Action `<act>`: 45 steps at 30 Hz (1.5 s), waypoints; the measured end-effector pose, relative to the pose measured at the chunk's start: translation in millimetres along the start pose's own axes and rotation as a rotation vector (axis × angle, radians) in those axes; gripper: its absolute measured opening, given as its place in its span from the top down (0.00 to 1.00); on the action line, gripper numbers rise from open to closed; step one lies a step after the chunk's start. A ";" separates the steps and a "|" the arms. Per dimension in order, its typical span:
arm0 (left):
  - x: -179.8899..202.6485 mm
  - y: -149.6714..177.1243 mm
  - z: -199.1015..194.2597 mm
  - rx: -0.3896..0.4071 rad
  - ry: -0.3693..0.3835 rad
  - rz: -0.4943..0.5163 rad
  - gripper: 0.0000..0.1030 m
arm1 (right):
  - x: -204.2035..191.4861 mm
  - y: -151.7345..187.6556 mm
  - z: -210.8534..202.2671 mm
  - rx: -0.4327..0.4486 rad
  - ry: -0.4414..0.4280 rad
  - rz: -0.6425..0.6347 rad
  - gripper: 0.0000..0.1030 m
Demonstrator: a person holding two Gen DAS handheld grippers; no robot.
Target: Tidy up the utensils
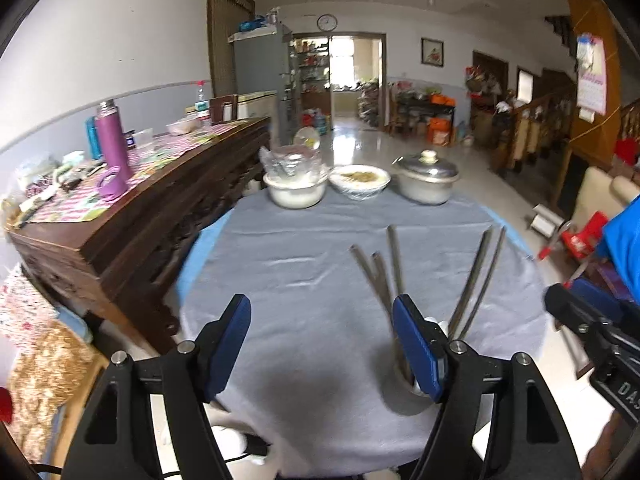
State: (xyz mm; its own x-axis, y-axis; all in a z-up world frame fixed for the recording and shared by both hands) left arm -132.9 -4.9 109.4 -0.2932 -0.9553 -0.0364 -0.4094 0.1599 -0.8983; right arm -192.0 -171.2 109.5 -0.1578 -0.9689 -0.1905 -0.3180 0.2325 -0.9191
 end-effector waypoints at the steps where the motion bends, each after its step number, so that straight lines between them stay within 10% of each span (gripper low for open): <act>1: -0.7 1.6 -1.6 -0.007 -0.010 0.004 0.28 | 0.1 2.9 -2.3 -0.007 0.004 -0.001 0.40; 45: -3.1 32.3 -34.7 -0.032 -0.030 0.034 0.28 | -13.4 51.5 -23.8 -0.106 0.096 0.036 0.39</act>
State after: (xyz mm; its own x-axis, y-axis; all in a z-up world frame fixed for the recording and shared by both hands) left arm -175.2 11.9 95.7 -0.2818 -0.9561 -0.0806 -0.4268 0.2001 -0.8819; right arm -228.6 -144.2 72.9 -0.2579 -0.9485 -0.1840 -0.4068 0.2793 -0.8698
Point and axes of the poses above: each gripper's, at about its wrist camera, not at the fingertips, and z roughly the way its jaws point, x to its right, y to its underside, the point moved 3 cm from there along z, roughly the way its jaws point, and after that the axes turned 10 degrees about x, right-handed, at the moved point
